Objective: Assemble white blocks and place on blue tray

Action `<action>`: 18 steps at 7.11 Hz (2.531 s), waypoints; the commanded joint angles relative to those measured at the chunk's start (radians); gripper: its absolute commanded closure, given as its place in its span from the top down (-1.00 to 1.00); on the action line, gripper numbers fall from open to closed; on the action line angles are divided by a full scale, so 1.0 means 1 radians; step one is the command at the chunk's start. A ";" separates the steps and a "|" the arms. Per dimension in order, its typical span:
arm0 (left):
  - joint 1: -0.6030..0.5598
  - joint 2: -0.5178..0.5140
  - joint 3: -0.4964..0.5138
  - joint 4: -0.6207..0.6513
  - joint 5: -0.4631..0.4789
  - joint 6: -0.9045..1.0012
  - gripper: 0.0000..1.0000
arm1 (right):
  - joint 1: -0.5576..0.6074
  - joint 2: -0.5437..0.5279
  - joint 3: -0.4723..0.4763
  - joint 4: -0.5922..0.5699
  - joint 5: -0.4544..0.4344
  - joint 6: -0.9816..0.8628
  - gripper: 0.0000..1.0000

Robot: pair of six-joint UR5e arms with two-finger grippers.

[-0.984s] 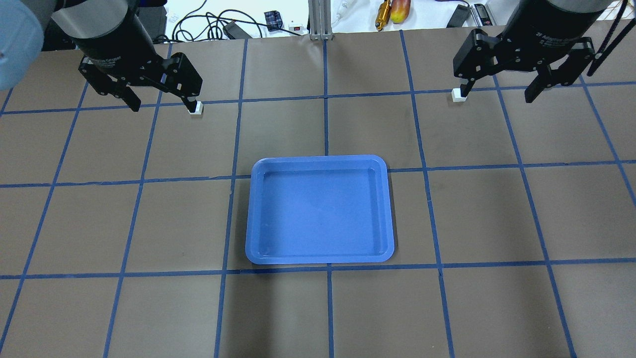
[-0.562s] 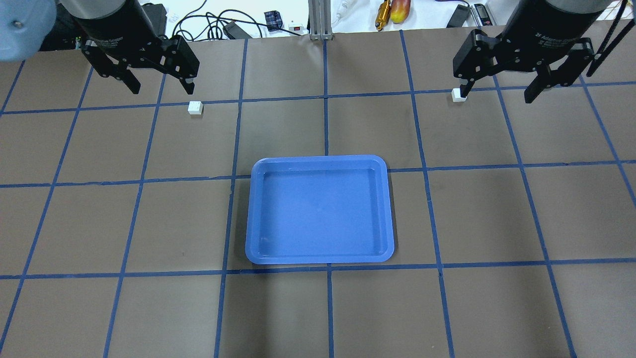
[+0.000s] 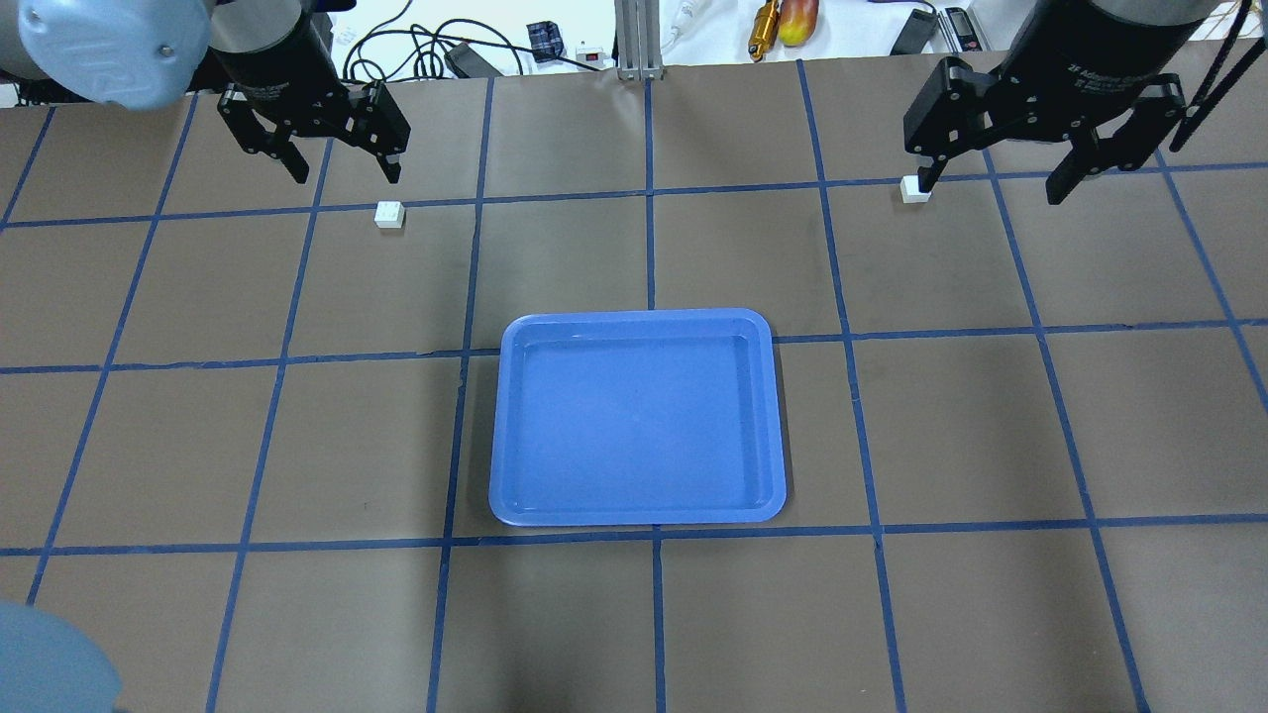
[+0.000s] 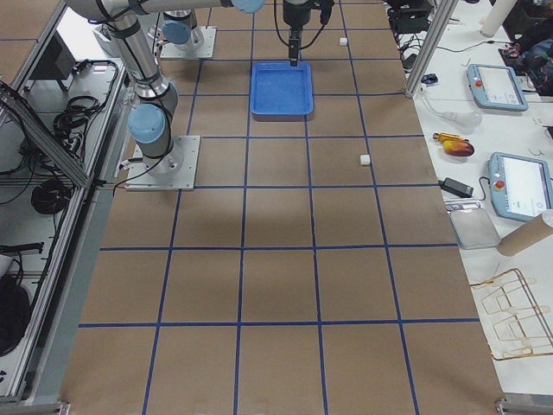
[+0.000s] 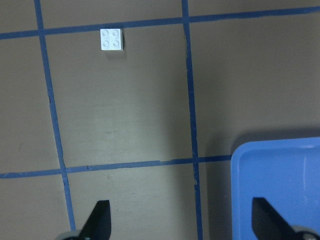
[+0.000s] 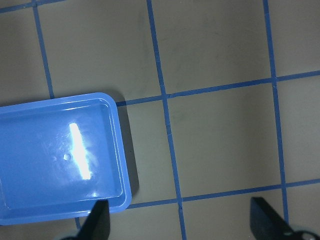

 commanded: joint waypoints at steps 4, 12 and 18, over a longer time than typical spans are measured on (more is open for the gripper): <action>0.071 -0.287 0.165 0.195 0.054 0.139 1.00 | -0.014 0.028 0.007 -0.016 -0.001 -0.187 1.00; 0.069 -0.484 0.246 0.210 0.005 0.132 1.00 | -0.107 0.576 -0.022 -0.558 0.085 -0.993 1.00; 0.069 -0.500 0.226 0.239 0.003 0.123 -0.01 | -0.161 0.761 -0.170 -0.633 0.192 -1.741 0.93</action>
